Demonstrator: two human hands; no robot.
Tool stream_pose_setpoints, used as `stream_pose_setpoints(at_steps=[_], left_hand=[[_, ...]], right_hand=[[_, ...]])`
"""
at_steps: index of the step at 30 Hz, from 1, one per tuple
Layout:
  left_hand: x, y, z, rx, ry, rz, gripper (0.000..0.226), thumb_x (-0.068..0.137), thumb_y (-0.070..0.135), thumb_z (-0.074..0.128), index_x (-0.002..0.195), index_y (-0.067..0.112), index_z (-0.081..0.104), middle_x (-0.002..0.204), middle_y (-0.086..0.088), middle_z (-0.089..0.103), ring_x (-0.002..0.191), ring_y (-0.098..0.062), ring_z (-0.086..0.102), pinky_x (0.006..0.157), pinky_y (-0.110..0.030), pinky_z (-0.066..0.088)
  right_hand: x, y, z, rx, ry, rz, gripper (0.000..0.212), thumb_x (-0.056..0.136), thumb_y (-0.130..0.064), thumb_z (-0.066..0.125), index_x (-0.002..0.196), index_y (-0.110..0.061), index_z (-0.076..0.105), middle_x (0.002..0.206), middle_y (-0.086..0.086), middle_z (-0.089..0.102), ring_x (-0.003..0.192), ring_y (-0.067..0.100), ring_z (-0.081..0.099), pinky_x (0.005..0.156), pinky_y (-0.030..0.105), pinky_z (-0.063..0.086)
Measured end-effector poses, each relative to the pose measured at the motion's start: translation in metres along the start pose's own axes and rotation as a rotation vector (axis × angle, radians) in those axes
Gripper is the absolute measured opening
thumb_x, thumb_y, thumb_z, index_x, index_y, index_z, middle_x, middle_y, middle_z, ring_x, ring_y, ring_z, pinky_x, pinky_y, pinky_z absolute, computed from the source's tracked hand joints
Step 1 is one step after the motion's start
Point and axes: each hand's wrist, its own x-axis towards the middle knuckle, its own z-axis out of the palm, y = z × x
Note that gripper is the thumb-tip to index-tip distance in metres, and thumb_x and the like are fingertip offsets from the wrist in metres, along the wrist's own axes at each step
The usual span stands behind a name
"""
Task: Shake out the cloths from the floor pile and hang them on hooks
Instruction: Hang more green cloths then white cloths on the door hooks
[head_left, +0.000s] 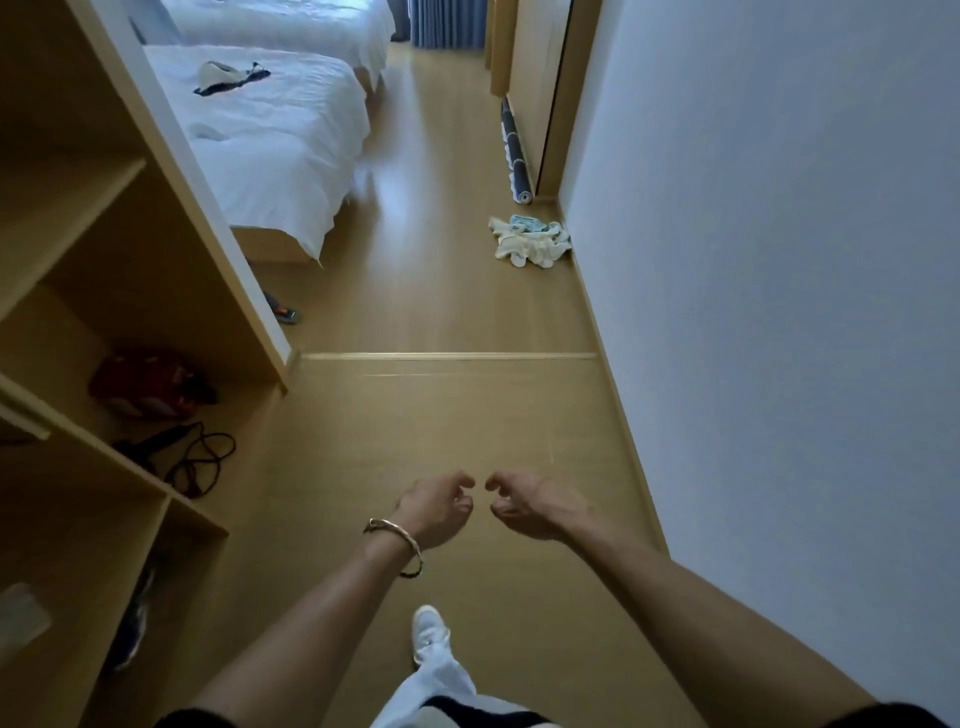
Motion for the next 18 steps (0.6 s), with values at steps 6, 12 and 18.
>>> stream_pose_setpoints(at_steps=[6, 12, 18], left_hand=[[0.099, -0.006, -0.075, -0.006, 0.002, 0.015, 0.036, 0.093, 0.024, 0.041, 0.126, 0.025, 0.056, 0.128, -0.004, 0.06, 0.117, -0.022, 0.055, 0.094, -0.026, 0.042], [0.173, -0.002, -0.132, 0.016, 0.012, 0.024, 0.036, 0.094, 0.026, 0.041, 0.128, 0.027, 0.053, 0.13, -0.002, 0.058, 0.119, -0.021, 0.053, 0.093, -0.024, 0.04], [0.261, 0.011, -0.181, 0.033, 0.035, 0.002, 0.037, 0.095, 0.026, 0.042, 0.131, 0.025, 0.051, 0.128, 0.001, 0.058, 0.118, -0.02, 0.053, 0.093, -0.024, 0.04]], right_hand=[[0.088, -0.01, -0.074, 0.061, 0.036, 0.08, 0.04, 0.094, -0.025, 0.044, 0.133, -0.023, 0.05, 0.135, 0.005, 0.056, 0.12, 0.023, 0.053, 0.099, 0.031, 0.044], [0.166, -0.018, -0.126, 0.016, 0.028, 0.063, 0.041, 0.096, -0.026, 0.042, 0.136, -0.023, 0.047, 0.139, 0.003, 0.053, 0.124, 0.023, 0.05, 0.099, 0.03, 0.041], [0.263, -0.015, -0.182, 0.013, 0.032, -0.022, 0.042, 0.094, -0.024, 0.043, 0.136, -0.021, 0.048, 0.137, 0.006, 0.054, 0.123, 0.024, 0.051, 0.1, 0.031, 0.042]])
